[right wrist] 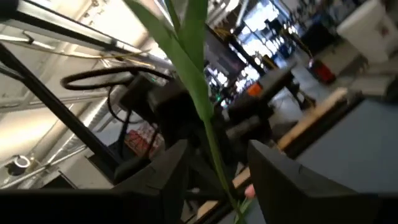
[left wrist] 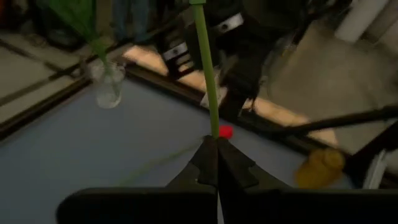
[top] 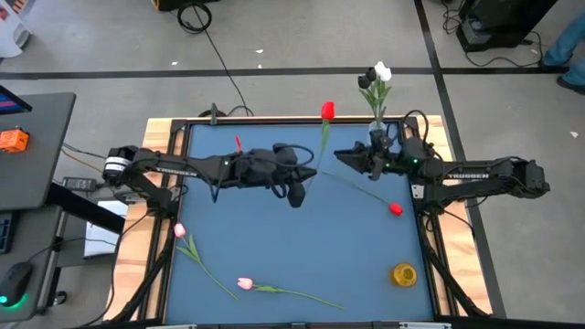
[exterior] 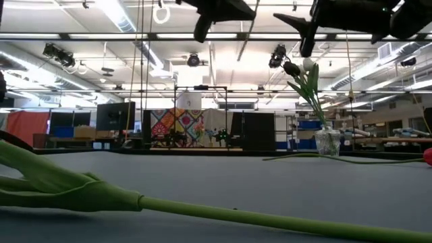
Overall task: Sort flowers into vase by color
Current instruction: Put the left red tulip into the yellow vase
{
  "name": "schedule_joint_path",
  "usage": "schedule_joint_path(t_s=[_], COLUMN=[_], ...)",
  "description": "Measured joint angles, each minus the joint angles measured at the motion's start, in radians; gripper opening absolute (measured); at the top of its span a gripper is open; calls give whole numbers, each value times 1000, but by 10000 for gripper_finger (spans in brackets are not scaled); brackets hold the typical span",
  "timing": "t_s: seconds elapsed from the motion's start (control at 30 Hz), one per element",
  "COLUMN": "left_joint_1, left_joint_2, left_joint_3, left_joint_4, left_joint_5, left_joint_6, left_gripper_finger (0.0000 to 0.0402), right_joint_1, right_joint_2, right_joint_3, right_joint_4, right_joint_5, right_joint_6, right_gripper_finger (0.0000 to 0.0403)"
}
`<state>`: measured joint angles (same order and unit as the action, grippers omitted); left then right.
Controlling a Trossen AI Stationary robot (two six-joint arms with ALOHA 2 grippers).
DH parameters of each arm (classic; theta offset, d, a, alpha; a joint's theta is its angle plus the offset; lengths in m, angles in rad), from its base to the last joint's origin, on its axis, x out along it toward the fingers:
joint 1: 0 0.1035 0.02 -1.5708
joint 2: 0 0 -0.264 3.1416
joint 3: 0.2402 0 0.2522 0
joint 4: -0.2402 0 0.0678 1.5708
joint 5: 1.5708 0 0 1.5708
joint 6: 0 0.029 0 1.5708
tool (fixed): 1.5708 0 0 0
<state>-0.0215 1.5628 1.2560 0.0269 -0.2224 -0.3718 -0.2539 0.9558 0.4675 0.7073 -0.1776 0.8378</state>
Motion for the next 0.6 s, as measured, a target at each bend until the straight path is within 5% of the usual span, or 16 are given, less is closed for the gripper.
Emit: schedule_joint_path(t_s=[0.6], left_joint_1=[14], left_joint_2=[39], left_joint_3=[0], left_joint_4=[66], left_joint_5=[115], left_joint_6=[72], left_gripper_finger=[0], right_joint_1=[-12], right_joint_2=[13], right_joint_3=[131], right_joint_4=[-164], right_joint_5=[-80], right_joint_6=[-211], right_gripper_finger=[169])
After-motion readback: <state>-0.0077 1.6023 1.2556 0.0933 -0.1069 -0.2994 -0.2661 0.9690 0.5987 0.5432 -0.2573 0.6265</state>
